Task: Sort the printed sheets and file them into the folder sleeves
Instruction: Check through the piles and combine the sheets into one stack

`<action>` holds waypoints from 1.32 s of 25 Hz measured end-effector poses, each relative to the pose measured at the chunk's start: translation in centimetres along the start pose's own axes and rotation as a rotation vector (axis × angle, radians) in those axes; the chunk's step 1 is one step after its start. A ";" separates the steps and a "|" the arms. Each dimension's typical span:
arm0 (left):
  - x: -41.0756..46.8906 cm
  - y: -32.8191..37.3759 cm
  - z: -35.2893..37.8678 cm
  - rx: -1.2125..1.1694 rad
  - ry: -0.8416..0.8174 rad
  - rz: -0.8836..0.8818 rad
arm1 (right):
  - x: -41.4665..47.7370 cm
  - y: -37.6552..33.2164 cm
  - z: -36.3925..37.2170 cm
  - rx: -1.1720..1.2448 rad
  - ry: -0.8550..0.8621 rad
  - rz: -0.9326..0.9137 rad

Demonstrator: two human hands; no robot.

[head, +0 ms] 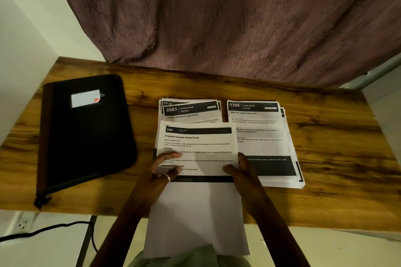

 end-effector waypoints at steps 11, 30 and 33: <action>1.3 0.7 -1.6 0.053 -0.032 0.007 | 4.1 -2.6 0.9 -0.082 -0.064 -0.052; 2.2 1.8 -5.8 0.201 0.062 0.137 | 2.8 7.6 -5.9 -1.375 -0.290 -0.512; 2.5 2.3 -5.3 0.209 0.017 0.126 | 1.9 2.5 -5.9 -0.833 -0.229 -0.329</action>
Point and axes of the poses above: each hand's wrist, its own x-axis towards the middle knuckle, its own z-axis out of the palm, y = z × x, the point moved 7 cm from there along x, towards the middle knuckle, and after that the axes turned 5 degrees about x, right-handed, at the moved point
